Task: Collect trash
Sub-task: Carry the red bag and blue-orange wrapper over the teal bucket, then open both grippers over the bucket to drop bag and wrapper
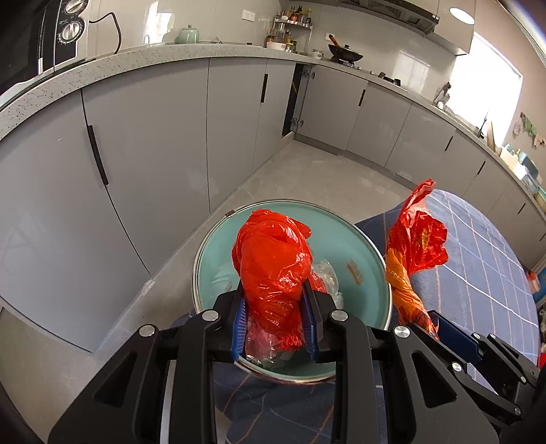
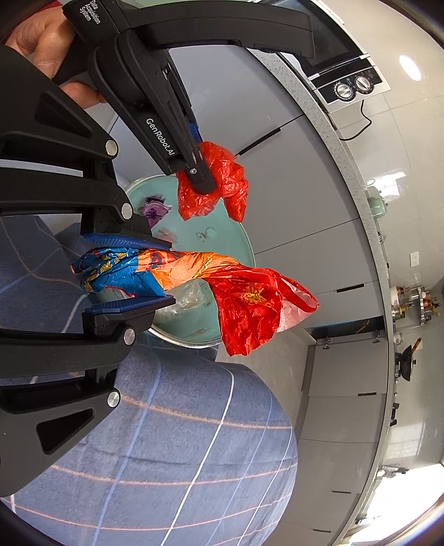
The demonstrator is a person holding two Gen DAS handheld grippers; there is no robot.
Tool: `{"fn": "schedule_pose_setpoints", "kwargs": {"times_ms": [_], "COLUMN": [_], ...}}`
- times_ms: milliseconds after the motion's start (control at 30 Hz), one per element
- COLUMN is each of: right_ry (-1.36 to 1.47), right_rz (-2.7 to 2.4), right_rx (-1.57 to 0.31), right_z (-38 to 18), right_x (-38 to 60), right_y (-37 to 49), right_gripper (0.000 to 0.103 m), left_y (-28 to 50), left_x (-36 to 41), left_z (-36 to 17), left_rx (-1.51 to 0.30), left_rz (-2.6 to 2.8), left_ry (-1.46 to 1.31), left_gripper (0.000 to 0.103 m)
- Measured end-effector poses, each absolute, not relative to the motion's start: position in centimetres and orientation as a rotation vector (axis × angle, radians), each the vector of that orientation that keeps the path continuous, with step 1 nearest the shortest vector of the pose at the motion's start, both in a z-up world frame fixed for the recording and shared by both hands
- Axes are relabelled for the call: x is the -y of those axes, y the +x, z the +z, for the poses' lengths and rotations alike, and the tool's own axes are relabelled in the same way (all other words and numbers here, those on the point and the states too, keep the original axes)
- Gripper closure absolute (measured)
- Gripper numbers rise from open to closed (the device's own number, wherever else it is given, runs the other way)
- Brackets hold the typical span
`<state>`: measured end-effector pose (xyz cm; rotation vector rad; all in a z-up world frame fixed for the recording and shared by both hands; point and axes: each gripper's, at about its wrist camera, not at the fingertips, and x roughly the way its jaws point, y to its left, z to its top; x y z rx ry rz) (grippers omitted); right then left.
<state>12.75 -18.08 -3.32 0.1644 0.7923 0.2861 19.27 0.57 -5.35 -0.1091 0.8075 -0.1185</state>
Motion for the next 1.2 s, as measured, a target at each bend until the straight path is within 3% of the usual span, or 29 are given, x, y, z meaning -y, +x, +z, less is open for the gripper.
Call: {"fn": "schedule_pose_setpoints", "kwargs": {"times_ms": [1200], "right_ry": [0.077], "right_rz": [0.302], "right_rx": [-0.939], "right_z": [-7.5], "right_x": [16.3], "right_y": [19.6], "right_gripper": [0.075], "left_y": [23.0], "left_x": [1.3], "left_z": [-7.5], "left_rx": [-0.881], "left_rz": [-0.08], "left_ry": [-0.07], "left_gripper": [0.076]}}
